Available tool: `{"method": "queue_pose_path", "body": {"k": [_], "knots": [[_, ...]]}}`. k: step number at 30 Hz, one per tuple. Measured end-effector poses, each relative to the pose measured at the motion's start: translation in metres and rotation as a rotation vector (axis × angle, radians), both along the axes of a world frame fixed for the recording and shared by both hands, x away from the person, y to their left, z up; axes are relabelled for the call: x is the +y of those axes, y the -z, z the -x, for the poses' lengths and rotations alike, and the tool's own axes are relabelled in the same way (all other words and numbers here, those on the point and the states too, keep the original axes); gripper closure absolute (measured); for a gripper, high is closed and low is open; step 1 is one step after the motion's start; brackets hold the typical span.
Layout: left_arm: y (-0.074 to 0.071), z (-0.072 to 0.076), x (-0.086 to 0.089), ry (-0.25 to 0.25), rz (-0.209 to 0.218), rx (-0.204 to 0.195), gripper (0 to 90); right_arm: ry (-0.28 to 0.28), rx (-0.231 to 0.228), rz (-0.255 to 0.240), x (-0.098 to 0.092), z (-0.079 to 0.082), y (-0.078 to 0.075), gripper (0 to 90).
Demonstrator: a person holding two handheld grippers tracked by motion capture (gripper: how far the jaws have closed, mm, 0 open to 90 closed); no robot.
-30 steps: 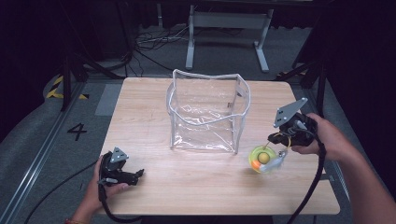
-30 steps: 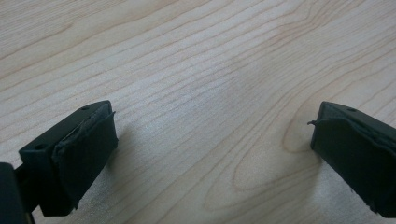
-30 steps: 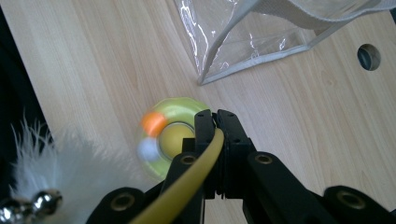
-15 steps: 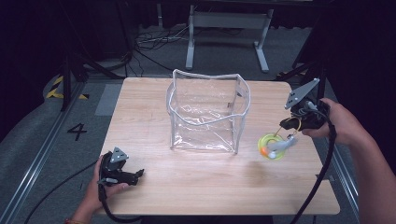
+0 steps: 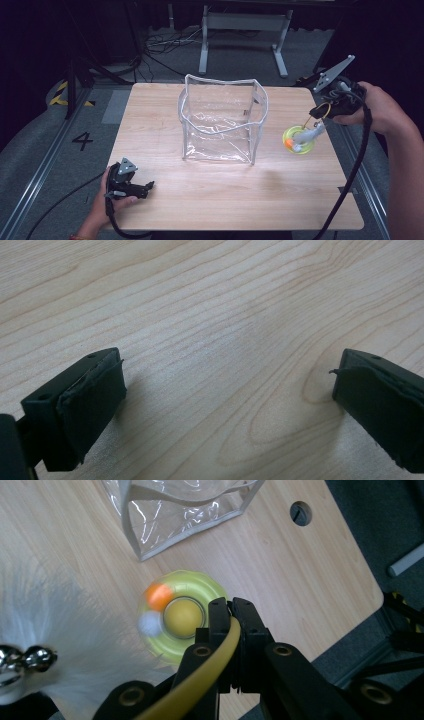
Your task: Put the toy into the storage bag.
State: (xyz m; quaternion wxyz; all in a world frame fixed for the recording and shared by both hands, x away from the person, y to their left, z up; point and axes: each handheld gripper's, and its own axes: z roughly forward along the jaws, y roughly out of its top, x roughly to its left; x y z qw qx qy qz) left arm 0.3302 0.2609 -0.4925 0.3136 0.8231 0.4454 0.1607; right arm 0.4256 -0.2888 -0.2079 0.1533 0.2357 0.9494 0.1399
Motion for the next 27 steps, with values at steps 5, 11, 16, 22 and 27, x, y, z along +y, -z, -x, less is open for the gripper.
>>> {"method": "queue_pose_path", "body": {"k": [5,11,16,22,27], "knots": [[0.000,0.000,0.000,-0.001,0.001,0.002,0.9,0.008,-0.009,0.000,0.000,-0.004,-0.016,88.5],[0.000,0.000,0.000,0.002,-0.002,0.003,0.9,0.006,-0.044,0.008,0.010,-0.010,-0.039,88.5],[0.000,0.000,0.000,0.002,-0.002,0.001,0.9,-0.005,-0.064,-0.001,0.023,-0.015,-0.055,88.5],[0.000,0.000,0.000,0.001,-0.001,0.003,0.9,-0.014,-0.055,-0.006,0.036,-0.022,-0.064,88.5],[0.000,0.000,0.000,0.001,0.000,0.003,1.0,-0.030,-0.072,-0.008,0.050,-0.024,-0.072,88.5]]}}
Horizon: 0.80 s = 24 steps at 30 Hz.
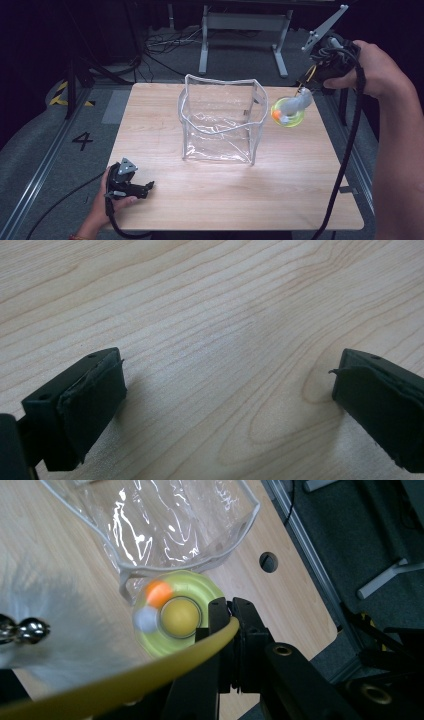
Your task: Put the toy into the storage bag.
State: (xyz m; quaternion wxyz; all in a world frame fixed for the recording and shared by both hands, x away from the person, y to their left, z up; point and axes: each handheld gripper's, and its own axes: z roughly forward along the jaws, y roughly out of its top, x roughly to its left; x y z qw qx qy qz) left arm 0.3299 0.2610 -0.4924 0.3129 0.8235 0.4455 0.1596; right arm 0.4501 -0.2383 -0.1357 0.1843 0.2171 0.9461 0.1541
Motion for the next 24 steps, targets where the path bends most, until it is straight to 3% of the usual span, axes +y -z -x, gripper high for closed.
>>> {"method": "queue_pose_path", "body": {"k": [8,24], "knots": [[0.000,0.000,0.000,0.000,0.000,0.000,1.0,-0.014,-0.011,0.014,0.016,-0.004,-0.006,88.5],[0.000,0.000,0.000,0.001,-0.001,0.002,1.0,-0.040,-0.037,-0.030,0.044,-0.022,-0.023,88.4]]}}
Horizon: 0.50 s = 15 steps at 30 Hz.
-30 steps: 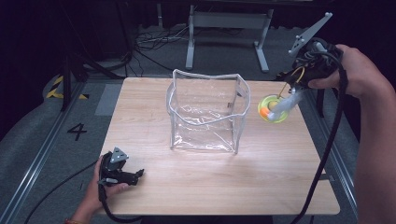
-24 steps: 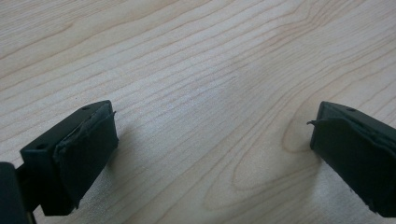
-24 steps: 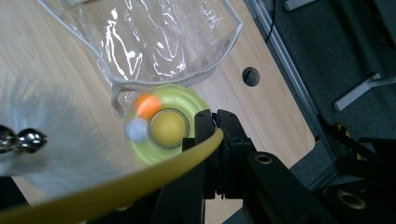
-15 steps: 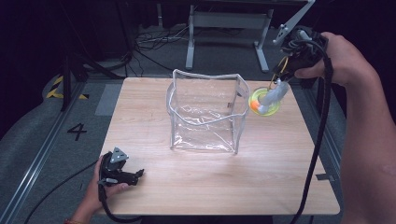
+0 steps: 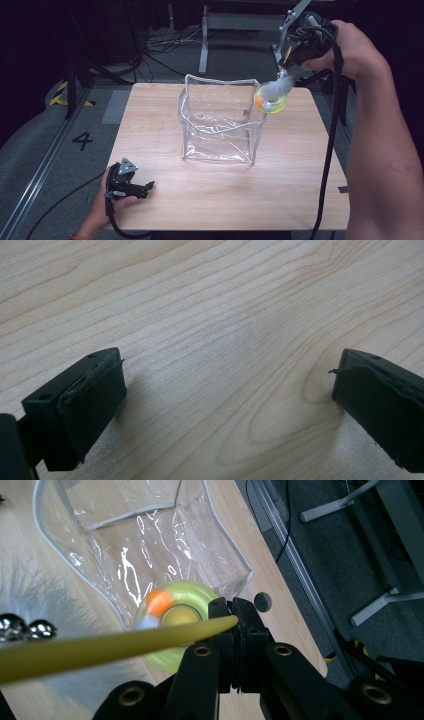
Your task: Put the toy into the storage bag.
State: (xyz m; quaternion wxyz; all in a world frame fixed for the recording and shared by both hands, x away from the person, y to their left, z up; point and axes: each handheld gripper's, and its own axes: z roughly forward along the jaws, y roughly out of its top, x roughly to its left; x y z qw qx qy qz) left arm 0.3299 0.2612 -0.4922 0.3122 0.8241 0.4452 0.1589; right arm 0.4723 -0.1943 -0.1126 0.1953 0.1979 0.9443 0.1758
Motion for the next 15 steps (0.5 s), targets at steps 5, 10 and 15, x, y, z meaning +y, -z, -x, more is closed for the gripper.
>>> {"method": "queue_pose_path", "body": {"k": [5,10,15], "knots": [[0.000,0.000,0.000,0.000,0.000,0.000,1.0,0.003,0.005,-0.004,0.009,-0.009,0.005,88.4],[0.000,0.000,-0.001,-0.002,0.002,0.003,0.5,0.005,0.002,-0.007,0.019,-0.015,0.009,88.4],[0.000,0.000,-0.001,-0.002,0.002,0.003,0.6,0.020,-0.005,-0.011,0.027,-0.022,0.012,88.4]]}}
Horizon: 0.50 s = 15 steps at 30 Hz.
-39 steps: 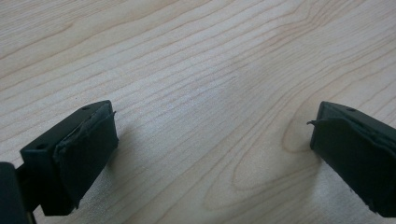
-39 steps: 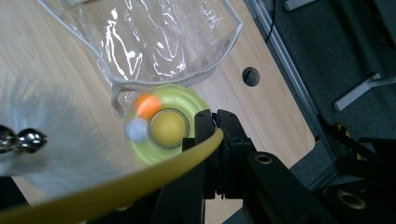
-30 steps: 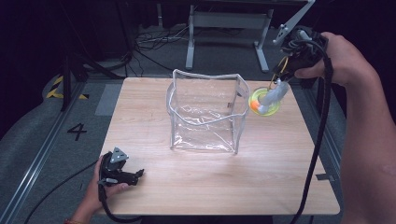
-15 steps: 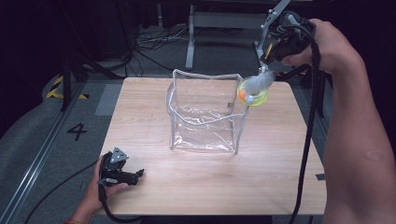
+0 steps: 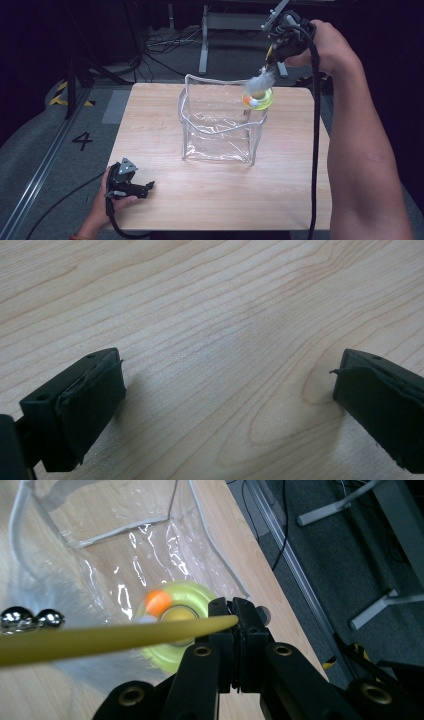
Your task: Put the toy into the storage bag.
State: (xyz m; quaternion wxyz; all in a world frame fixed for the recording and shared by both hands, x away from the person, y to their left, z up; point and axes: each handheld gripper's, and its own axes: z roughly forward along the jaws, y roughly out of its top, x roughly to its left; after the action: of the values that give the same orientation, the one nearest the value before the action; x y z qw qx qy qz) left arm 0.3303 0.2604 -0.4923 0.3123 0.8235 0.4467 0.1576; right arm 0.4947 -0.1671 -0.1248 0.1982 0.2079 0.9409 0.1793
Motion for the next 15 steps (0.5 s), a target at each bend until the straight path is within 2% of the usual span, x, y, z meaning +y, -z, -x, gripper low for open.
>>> {"method": "queue_pose_path", "body": {"k": [7,14,15], "knots": [[0.000,0.000,0.000,-0.001,0.000,0.000,0.6,0.017,0.002,-0.016,0.010,-0.013,0.009,88.4],[0.000,0.000,0.000,-0.001,0.000,0.000,0.6,0.023,0.005,-0.004,0.022,-0.022,0.024,88.3],[0.000,0.000,0.000,-0.001,0.000,0.000,0.6,0.019,0.017,-0.006,0.024,-0.024,0.029,88.3]]}}
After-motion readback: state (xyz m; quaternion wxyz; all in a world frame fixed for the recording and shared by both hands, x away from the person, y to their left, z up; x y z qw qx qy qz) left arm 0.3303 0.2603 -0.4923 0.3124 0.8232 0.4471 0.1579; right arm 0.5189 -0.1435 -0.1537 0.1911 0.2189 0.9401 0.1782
